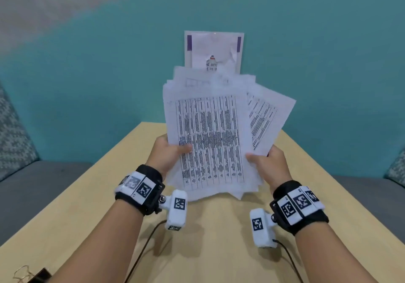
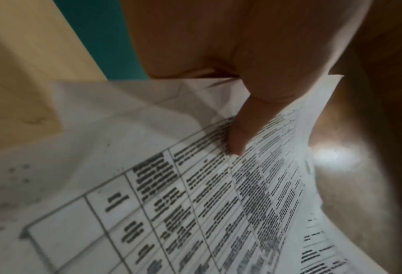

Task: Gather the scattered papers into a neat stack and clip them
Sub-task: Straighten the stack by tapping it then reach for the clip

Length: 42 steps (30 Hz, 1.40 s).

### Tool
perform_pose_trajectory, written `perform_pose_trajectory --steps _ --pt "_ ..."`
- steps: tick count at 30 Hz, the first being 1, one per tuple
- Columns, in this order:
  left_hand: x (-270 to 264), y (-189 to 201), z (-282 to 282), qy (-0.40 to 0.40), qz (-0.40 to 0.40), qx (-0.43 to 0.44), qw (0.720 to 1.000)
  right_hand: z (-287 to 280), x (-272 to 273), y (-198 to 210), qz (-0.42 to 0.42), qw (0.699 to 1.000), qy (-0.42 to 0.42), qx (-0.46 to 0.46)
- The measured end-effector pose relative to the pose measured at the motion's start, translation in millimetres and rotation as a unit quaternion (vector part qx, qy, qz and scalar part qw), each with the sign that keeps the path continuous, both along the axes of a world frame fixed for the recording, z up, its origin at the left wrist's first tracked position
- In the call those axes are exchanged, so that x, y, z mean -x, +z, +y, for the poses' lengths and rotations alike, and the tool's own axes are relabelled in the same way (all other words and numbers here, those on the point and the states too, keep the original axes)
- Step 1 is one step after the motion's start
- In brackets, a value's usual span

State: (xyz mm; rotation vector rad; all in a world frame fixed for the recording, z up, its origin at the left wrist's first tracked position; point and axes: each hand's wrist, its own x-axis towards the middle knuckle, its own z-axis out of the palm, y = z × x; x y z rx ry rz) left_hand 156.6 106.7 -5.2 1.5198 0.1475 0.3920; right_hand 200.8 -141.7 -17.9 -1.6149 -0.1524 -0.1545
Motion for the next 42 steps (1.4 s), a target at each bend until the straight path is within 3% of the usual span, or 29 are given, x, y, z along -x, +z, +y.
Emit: perform_pose_trajectory --steps 4,7,10,12,16,19,22,26,29,32,34,36,37,39,42 --pt "-1 -6 2 -0.001 0.029 0.035 0.999 -4 -1 -2 0.032 0.999 0.007 -0.004" --pt "-2 3 11 0.021 0.015 0.133 0.991 -6 1 11 0.047 0.996 0.026 -0.072" --pt "-1 13 17 0.030 0.013 0.234 0.972 -6 11 25 0.114 0.947 0.139 -0.268" --pt "2 17 17 0.008 0.018 0.277 0.961 2 21 35 0.143 0.910 0.200 -0.333" --pt "12 27 -8 -0.022 -0.004 0.289 0.957 36 37 36 0.117 0.924 0.229 -0.284" --pt "16 30 -25 -0.029 -0.011 0.278 0.960 47 35 29 0.091 0.943 0.126 -0.295" --pt "25 38 -29 -0.068 -0.005 0.245 0.967 35 24 25 0.096 0.952 0.058 -0.285" --pt "33 48 1 -0.072 -0.072 0.294 0.951 -3 8 29 0.114 0.960 0.073 -0.246" --pt "35 48 34 -0.096 -0.057 0.322 0.940 -33 -2 29 0.111 0.965 0.081 -0.225" --pt "32 41 47 -0.130 -0.006 0.248 0.960 -49 -4 28 0.061 0.981 0.073 -0.167" --pt "29 30 43 -0.150 0.043 0.143 0.977 -51 -5 24 0.047 0.991 0.066 -0.107" --pt "22 13 35 -0.120 0.067 0.029 0.990 -47 -6 18 0.025 0.998 0.046 -0.040" --pt "18 6 32 -0.078 0.070 0.015 0.994 -43 -6 17 0.009 0.999 0.040 -0.009" --pt "13 -3 26 -0.008 0.051 0.028 0.998 -34 -4 16 -0.017 0.999 0.031 0.016" --pt "4 -9 21 0.027 0.018 0.061 0.998 -25 -6 12 -0.039 0.999 0.002 -0.005"
